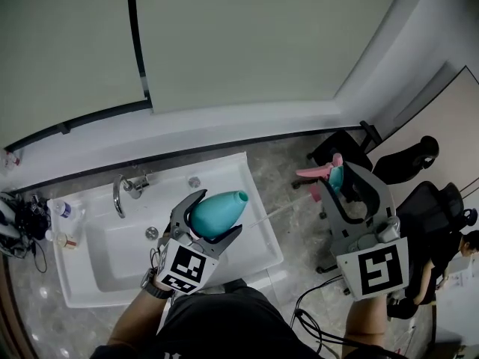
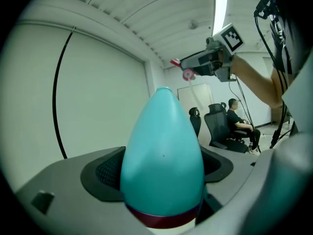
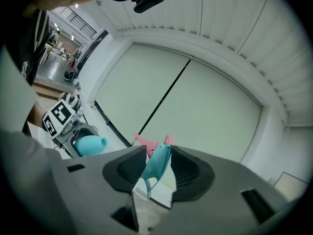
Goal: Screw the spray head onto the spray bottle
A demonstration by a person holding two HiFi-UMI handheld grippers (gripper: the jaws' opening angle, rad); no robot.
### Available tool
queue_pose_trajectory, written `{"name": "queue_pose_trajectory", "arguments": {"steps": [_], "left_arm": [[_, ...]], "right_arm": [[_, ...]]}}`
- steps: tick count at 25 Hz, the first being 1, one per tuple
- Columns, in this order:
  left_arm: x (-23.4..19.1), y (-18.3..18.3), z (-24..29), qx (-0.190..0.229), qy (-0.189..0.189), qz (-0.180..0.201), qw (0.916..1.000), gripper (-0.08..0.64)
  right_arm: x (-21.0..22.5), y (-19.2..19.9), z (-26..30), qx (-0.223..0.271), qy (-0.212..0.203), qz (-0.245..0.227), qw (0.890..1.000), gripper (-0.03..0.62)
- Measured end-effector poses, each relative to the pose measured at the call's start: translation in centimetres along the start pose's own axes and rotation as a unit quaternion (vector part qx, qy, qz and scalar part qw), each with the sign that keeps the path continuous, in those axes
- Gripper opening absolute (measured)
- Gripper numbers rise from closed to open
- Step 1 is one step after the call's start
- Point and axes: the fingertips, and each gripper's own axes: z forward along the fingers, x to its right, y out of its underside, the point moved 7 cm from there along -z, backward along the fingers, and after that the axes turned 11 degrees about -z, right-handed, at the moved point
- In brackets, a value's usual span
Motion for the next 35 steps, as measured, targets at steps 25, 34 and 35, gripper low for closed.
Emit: {"name": "queue_pose_trajectory", "arguments": {"steps": [25,34,35], "left_arm": [[0.8,0.5,0.7,0.078,0.039,-0.059,0.9944,0.43],[0.7,0.2,1.1,0.09,0.034,-0.058,0.9937,0.43],[0.7,0.2,1.1,0.092,0.034,-0.058,0.9935,0.43]], "right_arm": [[-6.3,-5.4,4.0,-0.007,-0.032,-0.185,0.982,0.158],[-9.3,-5.5,5.2,0.006,-0.053,-0.215,0.975,0.158],[-9.5,-5.5,5.2,0.006,-0.056,-0.215,0.975,0.158]]}}
